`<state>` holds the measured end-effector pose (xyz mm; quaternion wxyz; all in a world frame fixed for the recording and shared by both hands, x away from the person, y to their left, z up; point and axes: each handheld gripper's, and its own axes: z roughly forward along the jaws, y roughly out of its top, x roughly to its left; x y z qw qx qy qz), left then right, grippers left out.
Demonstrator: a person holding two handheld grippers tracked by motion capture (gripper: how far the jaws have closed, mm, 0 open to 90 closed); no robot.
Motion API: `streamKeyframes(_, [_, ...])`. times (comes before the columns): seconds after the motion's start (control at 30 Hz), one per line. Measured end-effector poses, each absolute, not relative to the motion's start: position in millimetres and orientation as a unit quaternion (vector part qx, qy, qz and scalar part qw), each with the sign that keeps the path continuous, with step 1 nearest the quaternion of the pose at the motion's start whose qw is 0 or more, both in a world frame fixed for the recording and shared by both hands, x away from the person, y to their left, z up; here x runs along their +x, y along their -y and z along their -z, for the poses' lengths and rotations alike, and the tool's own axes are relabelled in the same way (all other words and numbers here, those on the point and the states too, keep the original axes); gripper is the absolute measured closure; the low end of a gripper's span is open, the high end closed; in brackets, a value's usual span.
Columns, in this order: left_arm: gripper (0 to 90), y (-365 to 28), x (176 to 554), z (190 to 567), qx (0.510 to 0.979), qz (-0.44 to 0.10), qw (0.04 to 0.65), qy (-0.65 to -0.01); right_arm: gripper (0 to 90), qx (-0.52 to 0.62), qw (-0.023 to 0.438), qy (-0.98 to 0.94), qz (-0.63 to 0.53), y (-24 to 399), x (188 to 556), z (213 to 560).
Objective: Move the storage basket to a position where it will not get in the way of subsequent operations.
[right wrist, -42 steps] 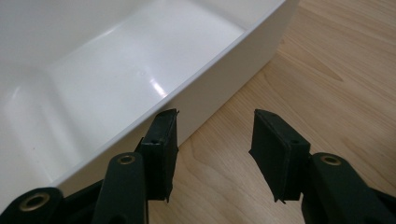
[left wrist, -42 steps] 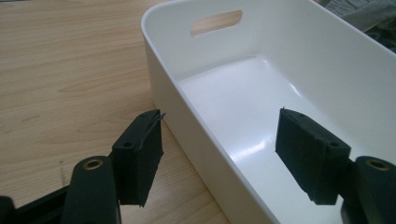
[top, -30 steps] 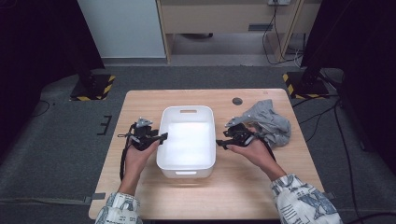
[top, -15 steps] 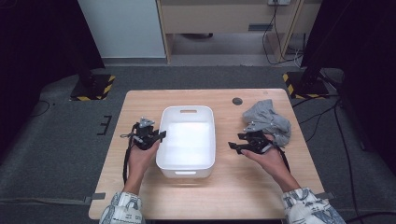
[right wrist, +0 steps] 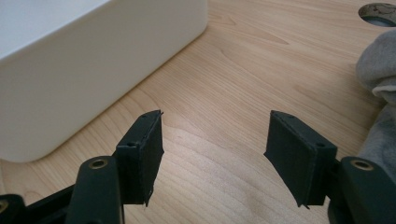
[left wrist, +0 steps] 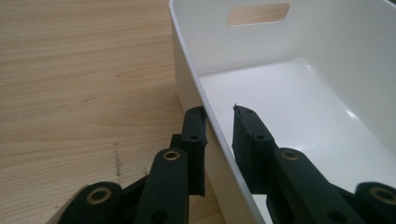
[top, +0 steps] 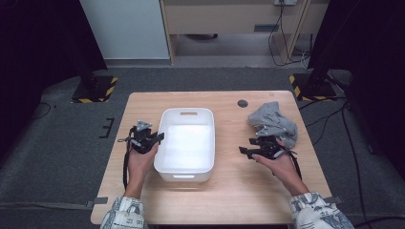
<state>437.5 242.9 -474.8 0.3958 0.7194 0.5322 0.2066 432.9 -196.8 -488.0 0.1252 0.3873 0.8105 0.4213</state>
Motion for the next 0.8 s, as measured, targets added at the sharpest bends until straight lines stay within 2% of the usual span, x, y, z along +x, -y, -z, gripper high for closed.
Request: streamKeyframes(0.8, [74.5, -298, 439, 475, 0.698, -0.213, 0.394, -0.559, 34.6, 0.392, 0.115, -0.818, -0.405, 193, 432, 498])
